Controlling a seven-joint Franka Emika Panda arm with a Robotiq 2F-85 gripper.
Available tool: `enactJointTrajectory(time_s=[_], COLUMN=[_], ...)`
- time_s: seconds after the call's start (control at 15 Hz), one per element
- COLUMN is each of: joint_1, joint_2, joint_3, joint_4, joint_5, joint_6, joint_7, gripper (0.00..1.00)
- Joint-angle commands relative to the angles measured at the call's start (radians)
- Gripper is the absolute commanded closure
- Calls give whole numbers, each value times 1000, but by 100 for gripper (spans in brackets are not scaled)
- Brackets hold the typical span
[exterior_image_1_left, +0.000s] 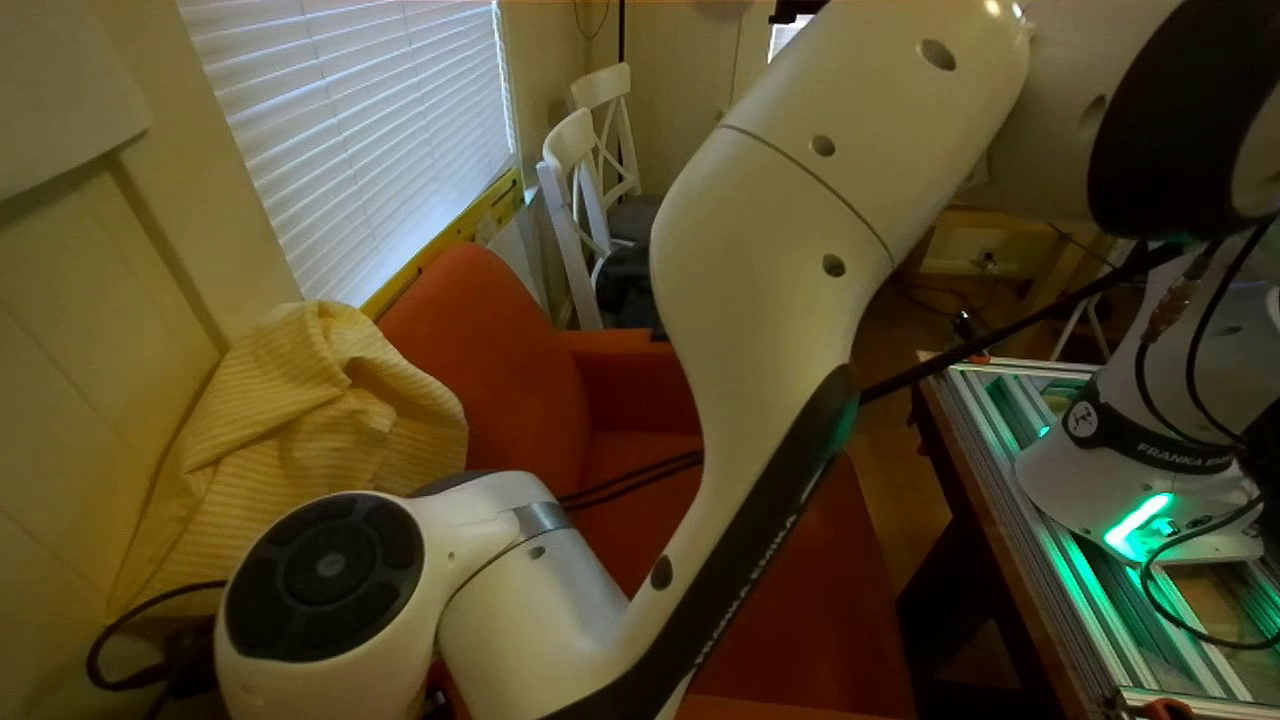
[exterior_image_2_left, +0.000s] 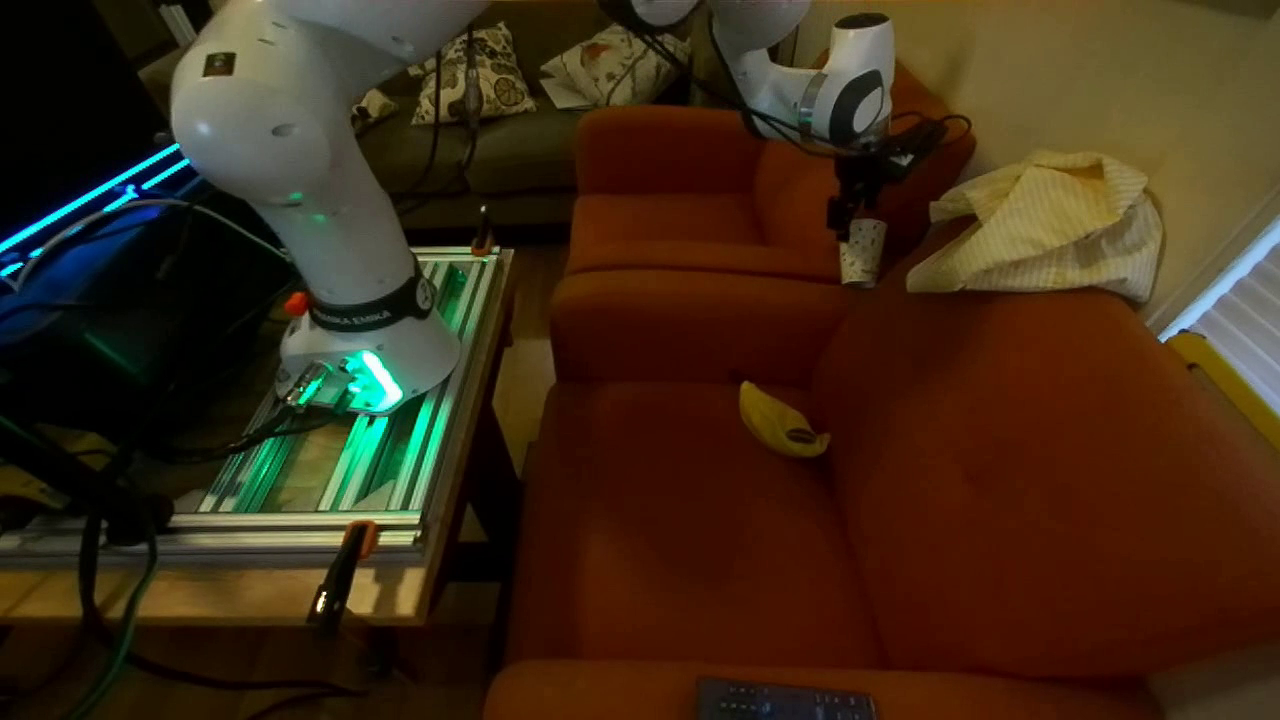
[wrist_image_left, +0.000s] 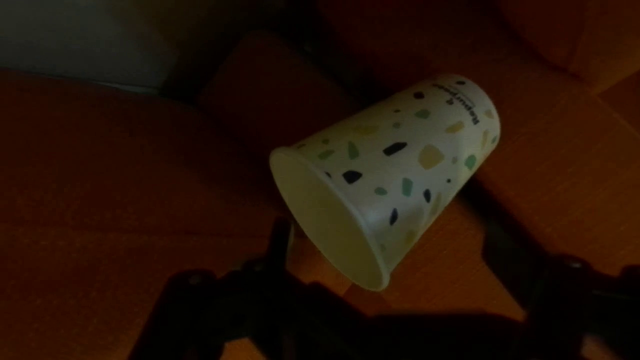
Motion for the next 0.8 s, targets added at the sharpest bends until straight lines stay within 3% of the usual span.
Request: enactJointTrajectory(time_s=[0.0, 0.27, 0.6, 0.73], joint_1=[30, 40, 63, 66], joint_2=[101, 127, 91, 68], joint_3=[-16, -28, -75, -86], joint_4=[158, 209, 200, 179], joint_5=[18, 27, 31, 6], joint_6=[-28, -43, -93, -124], joint_7=[-72, -87, -11, 57], gripper=[34, 64, 96, 100])
